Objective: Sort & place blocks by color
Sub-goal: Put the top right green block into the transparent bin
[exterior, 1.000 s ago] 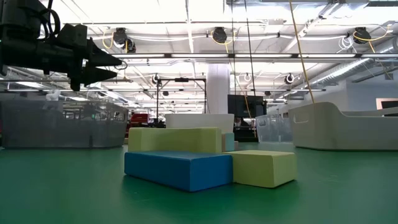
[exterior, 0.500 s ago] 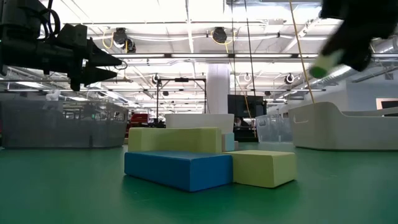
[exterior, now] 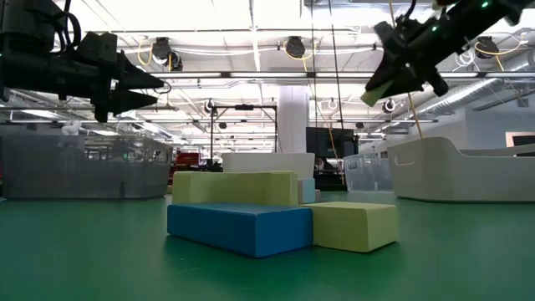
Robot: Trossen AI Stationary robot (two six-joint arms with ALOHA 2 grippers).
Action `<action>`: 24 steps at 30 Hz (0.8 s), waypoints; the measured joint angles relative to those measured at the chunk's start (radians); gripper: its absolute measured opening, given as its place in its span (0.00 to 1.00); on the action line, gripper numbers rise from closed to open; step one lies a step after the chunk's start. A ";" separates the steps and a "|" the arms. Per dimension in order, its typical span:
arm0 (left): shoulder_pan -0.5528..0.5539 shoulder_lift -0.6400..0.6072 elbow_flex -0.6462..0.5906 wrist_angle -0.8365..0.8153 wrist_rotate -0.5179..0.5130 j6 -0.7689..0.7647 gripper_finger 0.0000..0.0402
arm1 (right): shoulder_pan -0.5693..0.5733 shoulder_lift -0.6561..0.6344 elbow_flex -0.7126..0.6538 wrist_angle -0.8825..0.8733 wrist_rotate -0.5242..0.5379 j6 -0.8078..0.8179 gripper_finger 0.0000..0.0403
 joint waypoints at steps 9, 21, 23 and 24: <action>0.000 0.000 0.000 0.000 0.000 0.000 0.64 | -0.317 0.017 0.000 -0.004 -0.085 0.000 0.30; 0.000 0.000 0.000 0.000 0.000 0.000 0.64 | -0.484 0.166 0.000 -0.039 -0.086 0.006 0.30; 0.000 0.000 0.000 0.000 0.000 0.000 0.64 | -0.487 0.169 0.000 -0.039 -0.086 0.003 0.30; 0.000 0.000 0.000 0.000 0.000 0.000 0.64 | -0.487 0.169 0.000 -0.040 -0.086 0.002 0.31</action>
